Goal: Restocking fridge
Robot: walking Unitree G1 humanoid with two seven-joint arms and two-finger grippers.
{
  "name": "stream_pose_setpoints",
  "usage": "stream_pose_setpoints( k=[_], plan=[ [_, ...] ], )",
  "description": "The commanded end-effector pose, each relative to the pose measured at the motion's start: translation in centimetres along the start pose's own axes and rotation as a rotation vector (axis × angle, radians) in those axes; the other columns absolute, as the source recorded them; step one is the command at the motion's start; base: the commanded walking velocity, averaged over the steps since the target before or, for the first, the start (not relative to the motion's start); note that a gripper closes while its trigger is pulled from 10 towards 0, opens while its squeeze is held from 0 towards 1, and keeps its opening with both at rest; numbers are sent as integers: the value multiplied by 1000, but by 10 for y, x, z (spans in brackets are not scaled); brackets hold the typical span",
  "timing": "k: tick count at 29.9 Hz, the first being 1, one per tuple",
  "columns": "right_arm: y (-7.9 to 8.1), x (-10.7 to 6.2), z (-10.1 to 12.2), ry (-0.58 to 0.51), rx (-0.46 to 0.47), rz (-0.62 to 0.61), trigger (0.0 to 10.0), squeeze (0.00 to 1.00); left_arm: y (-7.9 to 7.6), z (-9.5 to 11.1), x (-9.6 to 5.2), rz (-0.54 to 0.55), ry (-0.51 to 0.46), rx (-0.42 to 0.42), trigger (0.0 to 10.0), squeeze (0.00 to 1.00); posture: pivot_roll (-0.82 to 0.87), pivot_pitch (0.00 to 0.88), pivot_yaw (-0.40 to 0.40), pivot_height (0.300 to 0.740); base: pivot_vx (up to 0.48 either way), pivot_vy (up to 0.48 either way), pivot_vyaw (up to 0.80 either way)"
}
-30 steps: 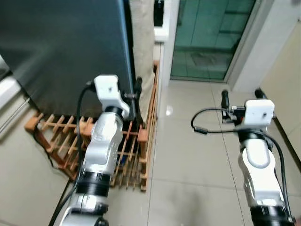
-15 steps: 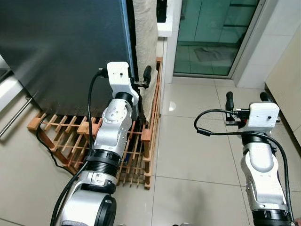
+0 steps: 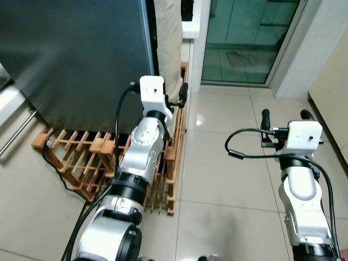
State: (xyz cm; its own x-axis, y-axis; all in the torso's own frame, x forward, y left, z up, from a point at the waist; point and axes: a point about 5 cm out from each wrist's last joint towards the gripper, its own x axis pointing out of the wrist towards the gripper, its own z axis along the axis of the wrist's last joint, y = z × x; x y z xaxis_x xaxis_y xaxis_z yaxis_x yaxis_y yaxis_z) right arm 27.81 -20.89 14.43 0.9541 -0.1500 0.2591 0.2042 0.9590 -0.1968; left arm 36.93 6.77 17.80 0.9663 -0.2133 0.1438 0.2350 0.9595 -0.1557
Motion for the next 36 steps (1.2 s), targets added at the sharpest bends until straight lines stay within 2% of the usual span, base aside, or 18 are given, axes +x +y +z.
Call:
stream_pose_setpoints(
  k=[1, 8, 14, 17, 21, 27, 29, 30, 33, 36],
  plan=[
    [-4, 0, 5, -14, -2, -15, 10000, 0, 10, 2, 3, 64, 10, -16, 10000, 0, -233, 85, 54, 740, 0, 0, 0],
    [-6, -2, 3, -7, -8, -20, 10000, 0, 25, 3, -5, 76, -8, -19, 10000, 0, -224, 83, 53, 740, 0, 0, 0],
    [-3, 0, 2, -5, -5, -11, 10000, 0, 23, 1, -9, 93, -6, -31, 10000, 0, -218, 76, 53, 740, 0, 0, 0],
    [-2, 0, 2, -7, -5, -8, 10000, 0, 17, 1, -12, 91, -16, -46, 10000, 0, -225, 69, 53, 740, 0, 0, 0],
    [-4, 0, 2, -6, -8, -10, 10000, 0, 20, 0, -12, 119, -9, -61, 10000, 0, -227, 65, 50, 740, 0, 0, 0],
    [-6, 0, 1, -4, -14, -11, 10000, 0, 20, 2, -6, 141, -19, -78, 10000, 0, -232, 60, 44, 740, 0, 0, 0],
    [-7, 1, 2, -6, -16, -11, 10000, 0, 9, 2, 1, 75, -17, -89, 10000, 0, -232, 57, 40, 740, 0, 0, 0],
    [-7, 1, 2, -6, -17, -10, 10000, 0, 3, -1, 4, 44, 12, -120, 10000, 0, -232, 57, 38, 740, 0, 0, 0],
    [-6, 2, 2, -6, -17, -6, 10000, 0, -18, -6, 11, -48, 58, -122, 10000, 0, -233, 54, 34, 740, 0, 0, 0],
    [-5, 2, 3, -9, -19, -2, 10000, 0, -23, -9, 14, -46, 74, -123, 10000, 0, -243, 56, 38, 740, 0, 0, 0]
  ],
)
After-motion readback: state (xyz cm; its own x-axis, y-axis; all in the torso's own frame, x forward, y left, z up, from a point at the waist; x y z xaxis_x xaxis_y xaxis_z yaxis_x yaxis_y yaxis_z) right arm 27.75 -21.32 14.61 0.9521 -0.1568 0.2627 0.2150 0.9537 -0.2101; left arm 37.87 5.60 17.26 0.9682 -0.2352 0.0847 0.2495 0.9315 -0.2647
